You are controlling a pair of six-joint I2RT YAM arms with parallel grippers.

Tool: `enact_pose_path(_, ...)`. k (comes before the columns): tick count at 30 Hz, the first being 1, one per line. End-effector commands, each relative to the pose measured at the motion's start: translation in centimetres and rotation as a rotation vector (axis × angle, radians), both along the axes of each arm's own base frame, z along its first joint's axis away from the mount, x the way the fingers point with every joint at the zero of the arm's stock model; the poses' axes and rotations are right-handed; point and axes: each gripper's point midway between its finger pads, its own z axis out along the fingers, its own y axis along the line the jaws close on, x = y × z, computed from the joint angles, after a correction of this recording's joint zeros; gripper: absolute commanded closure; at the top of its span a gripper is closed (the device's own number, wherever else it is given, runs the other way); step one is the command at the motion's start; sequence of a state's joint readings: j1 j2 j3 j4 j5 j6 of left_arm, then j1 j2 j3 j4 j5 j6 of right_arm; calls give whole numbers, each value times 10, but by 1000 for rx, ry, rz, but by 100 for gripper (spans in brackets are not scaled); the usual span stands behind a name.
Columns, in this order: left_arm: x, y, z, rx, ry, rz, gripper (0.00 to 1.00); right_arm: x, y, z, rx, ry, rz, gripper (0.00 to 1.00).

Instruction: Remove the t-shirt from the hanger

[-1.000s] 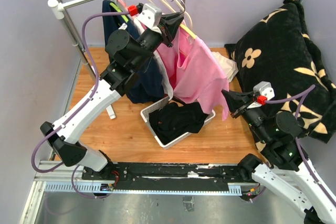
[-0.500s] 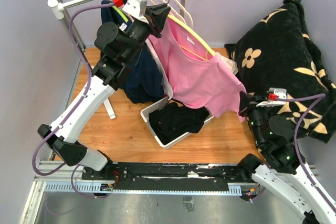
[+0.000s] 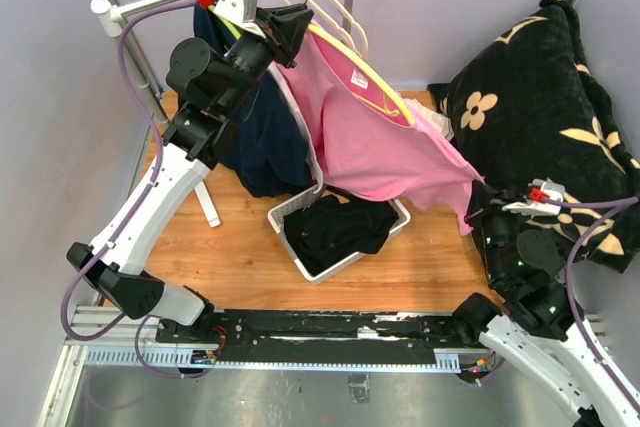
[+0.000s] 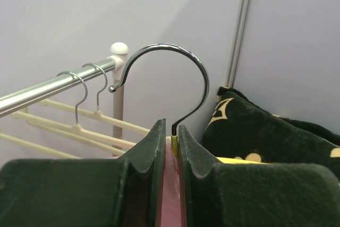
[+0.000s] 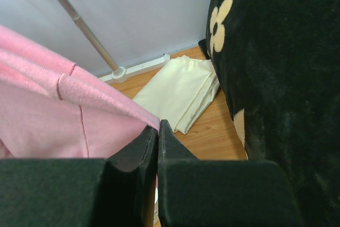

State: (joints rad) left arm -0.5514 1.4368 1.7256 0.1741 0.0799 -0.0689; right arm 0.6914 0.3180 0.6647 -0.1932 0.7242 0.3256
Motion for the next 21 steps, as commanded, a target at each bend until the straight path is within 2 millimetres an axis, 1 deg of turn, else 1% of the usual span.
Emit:
enact_pose_path(1,-30,39,60,-125,-138,55,99,-8,-22,-10,20,5,-102,99)
enact_pose_path(9,-28,39,61,-149,-132,53,99,-7,-19,-13,24,10,-91,99)
enact_pose_path(12,-30,36,61,-146,-136,35,100,-6,-16,-10,22,-2,-74,99)
enact_pose_path(15,-32,32,60,-145,-139,11,99,-3,-5,-3,11,-36,-14,99)
enact_pose_path(17,-32,28,56,-140,-135,-8,100,-2,15,5,-19,-73,91,99)
enact_pose_path(18,-32,25,54,-137,-133,-24,99,-1,26,10,-45,-91,148,97)
enact_pose_path(19,-33,20,51,-133,-129,-51,100,-1,38,15,-76,-107,212,92)
enact_pose_path(20,-35,15,48,-127,-124,-78,100,-1,51,20,-110,-121,280,81)
enact_pose_path(21,-35,11,44,-120,-116,-100,99,-2,62,23,-139,-126,337,68)
